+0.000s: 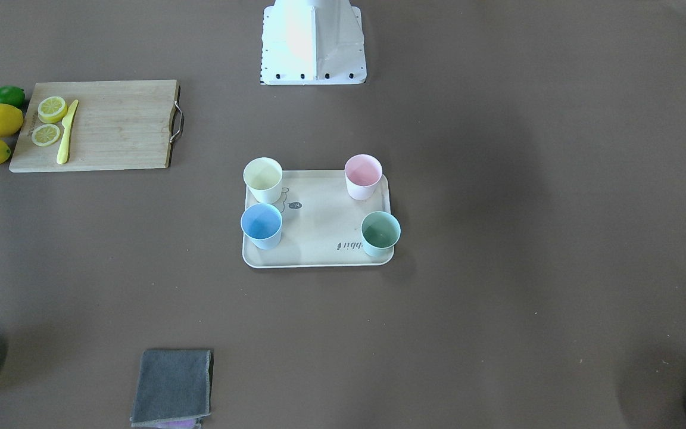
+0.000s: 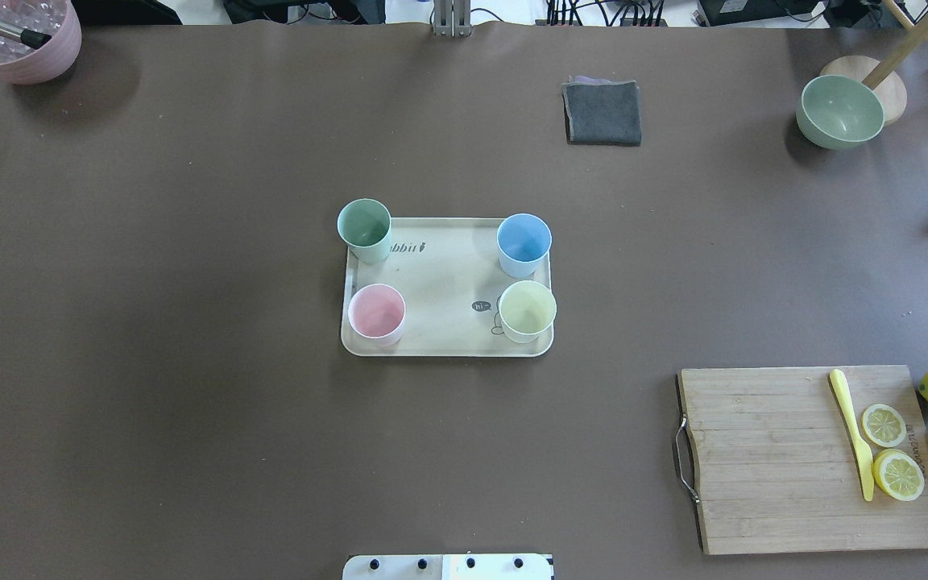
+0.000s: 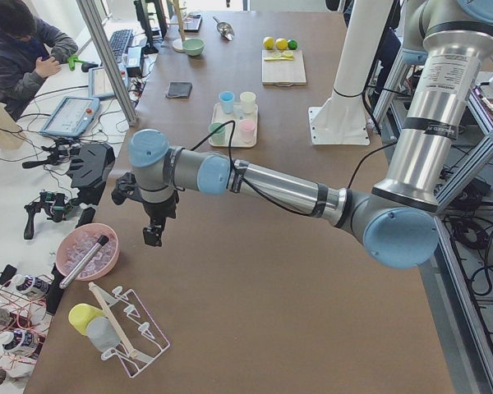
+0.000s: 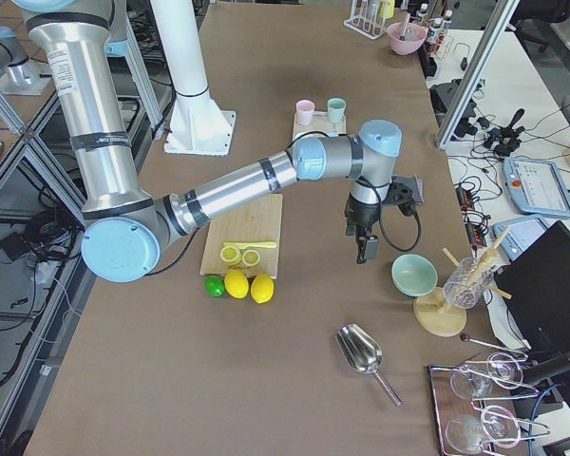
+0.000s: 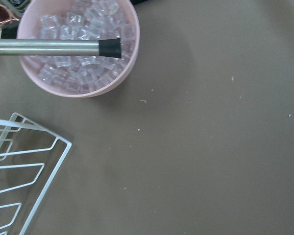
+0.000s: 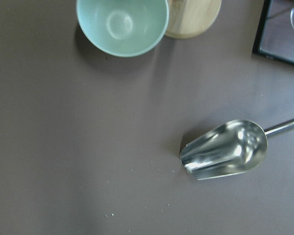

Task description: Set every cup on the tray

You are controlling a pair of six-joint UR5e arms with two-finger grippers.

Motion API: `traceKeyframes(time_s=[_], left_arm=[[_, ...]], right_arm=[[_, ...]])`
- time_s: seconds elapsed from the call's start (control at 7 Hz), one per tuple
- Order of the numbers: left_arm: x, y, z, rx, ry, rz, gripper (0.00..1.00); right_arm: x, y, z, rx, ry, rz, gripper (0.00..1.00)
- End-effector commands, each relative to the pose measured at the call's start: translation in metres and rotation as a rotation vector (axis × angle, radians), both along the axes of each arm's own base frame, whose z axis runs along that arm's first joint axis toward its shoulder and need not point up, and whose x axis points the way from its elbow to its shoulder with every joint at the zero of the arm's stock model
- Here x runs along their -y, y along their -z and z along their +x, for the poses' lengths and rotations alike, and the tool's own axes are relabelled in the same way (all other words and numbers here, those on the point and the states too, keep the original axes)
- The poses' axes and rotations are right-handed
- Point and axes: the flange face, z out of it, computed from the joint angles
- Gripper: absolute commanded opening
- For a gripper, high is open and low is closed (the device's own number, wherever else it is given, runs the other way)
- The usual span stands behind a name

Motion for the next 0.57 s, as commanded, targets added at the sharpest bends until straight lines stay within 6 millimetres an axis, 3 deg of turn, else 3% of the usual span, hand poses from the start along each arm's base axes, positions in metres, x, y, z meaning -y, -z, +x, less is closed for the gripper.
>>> traceKeyframes(time_s=[0.0,0.14,0.29,0.43], left_arm=[[-0.064,-0.077,-0.010,-0.005,0.018,-0.094,0.98],[-0.082,-0.092,-0.009,-0.015,0.045,-0.112,0.98],[-0.087,-0.091,-0.009,-0.021,0.111,-0.171,0.98],[-0.089,-0.093,-0.009,-0.022,0.118,-0.180,0.98]], right_arm=[[-0.043,-0.080,0.026,0.046,-0.019,-0.122,1.00],[-0.045,-0.099,0.025,0.055,-0.019,-0.109,1.00],[-0.053,-0.118,0.025,0.058,-0.018,-0.123,1.00],[-0.053,-0.117,0.023,0.090,-0.017,-0.090,1.00]])
